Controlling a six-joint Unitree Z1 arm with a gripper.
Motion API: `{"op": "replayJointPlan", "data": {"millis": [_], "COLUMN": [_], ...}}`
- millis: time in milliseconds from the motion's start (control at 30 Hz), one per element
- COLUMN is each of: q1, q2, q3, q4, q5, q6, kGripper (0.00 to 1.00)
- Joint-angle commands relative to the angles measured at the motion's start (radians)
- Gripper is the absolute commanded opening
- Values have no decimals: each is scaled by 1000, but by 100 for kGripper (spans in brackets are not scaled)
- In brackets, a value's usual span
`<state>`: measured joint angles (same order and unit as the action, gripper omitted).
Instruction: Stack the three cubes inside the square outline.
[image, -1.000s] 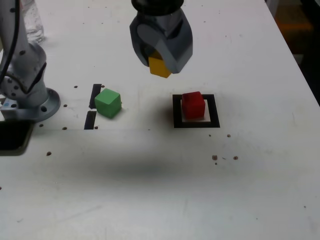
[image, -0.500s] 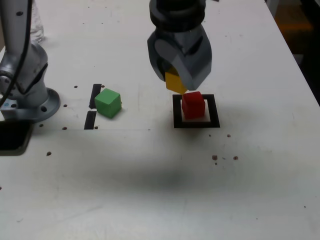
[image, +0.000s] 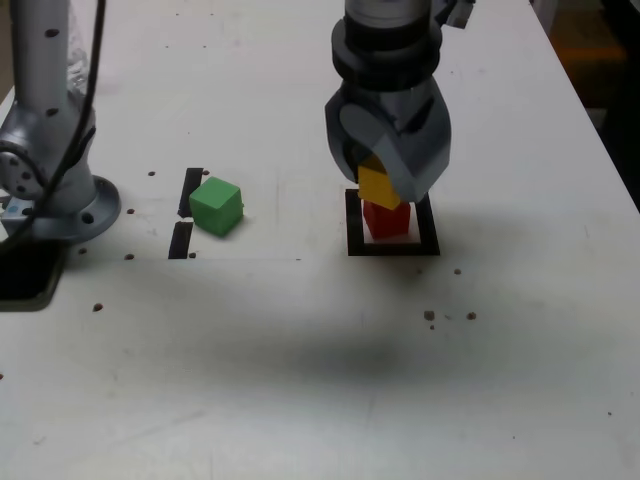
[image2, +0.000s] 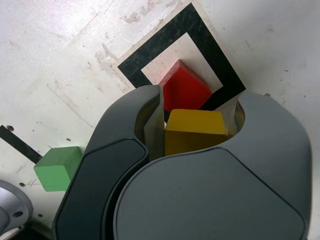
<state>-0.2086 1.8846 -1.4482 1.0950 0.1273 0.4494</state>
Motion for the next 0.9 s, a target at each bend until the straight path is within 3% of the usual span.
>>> {"op": "replayJointPlan", "data": {"millis": [0, 400, 867], "q1": [-2, 8, 8], "q2": [9, 18, 19], "q3": [-5, 23, 28], "q4": [-3, -5, -13], "q5": [4, 24, 28], "q6": [0, -9, -12], "kGripper": [17, 23, 42]}}
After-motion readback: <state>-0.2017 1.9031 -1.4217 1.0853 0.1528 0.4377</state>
